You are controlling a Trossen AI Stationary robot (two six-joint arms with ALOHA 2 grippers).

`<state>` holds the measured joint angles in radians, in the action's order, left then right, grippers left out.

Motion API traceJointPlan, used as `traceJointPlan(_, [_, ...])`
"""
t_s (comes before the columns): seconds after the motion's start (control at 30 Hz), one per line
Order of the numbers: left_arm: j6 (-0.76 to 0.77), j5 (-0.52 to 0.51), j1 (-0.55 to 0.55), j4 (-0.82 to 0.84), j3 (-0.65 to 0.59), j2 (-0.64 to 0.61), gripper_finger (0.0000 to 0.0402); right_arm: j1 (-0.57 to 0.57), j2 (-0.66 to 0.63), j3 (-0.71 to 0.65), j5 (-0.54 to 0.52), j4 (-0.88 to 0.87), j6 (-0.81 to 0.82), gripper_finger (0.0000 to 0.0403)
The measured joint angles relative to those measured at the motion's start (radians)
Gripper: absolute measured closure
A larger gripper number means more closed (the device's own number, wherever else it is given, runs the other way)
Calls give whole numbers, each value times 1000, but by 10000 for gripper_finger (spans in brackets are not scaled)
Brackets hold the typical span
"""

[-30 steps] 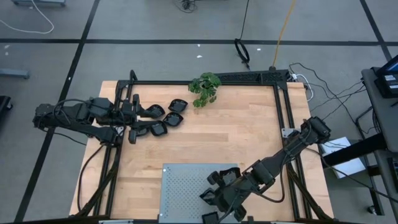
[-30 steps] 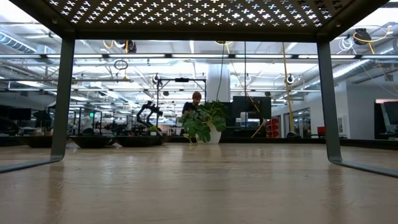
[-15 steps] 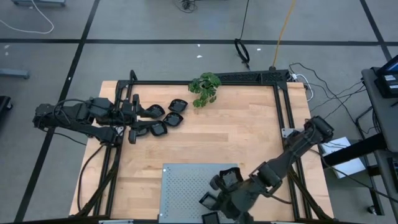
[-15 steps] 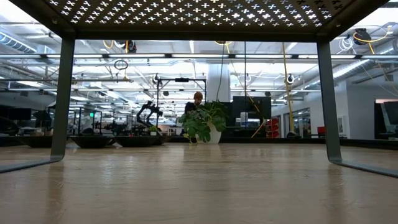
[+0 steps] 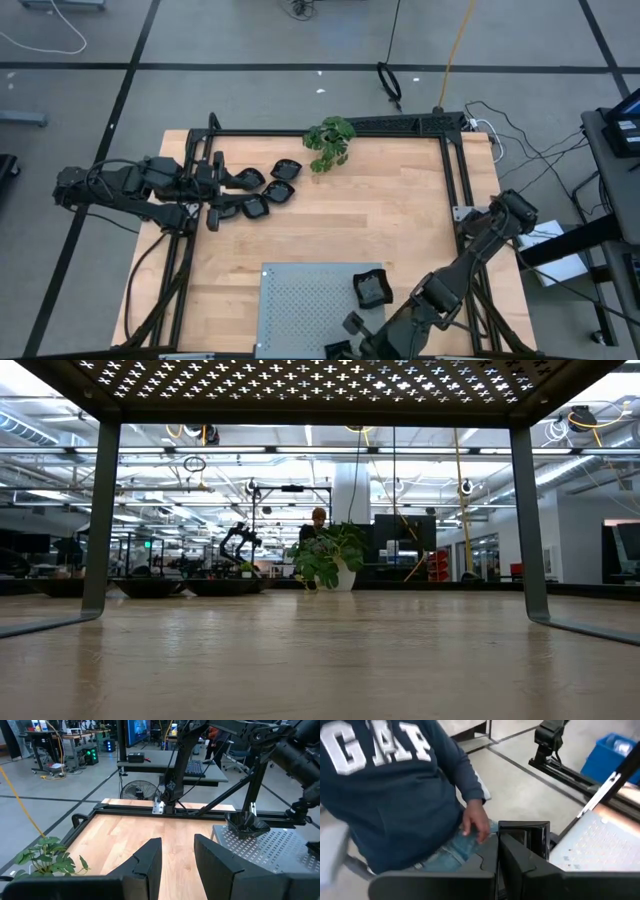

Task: Pick & Place Mini shaped plates
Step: Stack the square plate onto the stacked square plate on the shelf

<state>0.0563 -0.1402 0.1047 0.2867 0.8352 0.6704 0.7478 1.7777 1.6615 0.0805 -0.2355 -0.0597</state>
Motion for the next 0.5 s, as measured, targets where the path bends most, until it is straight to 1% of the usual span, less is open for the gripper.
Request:
traceJointPlan(0.13, [0,0,0,0,0,0,282,-27,20,0,22,2,104,399])
traceJointPlan(0.2, [0,0,0,0,0,0,282,-38,38,0,70,0,128,399])
traceJointPlan(0.3, [0,0,0,0,0,0,282,-53,57,-1,159,41,151,399])
traceJointPlan(0.37, [0,0,0,0,0,0,282,-54,56,-1,170,30,155,399])
traceJointPlan(0.5, [0,0,0,0,0,0,282,-68,56,0,158,11,181,399])
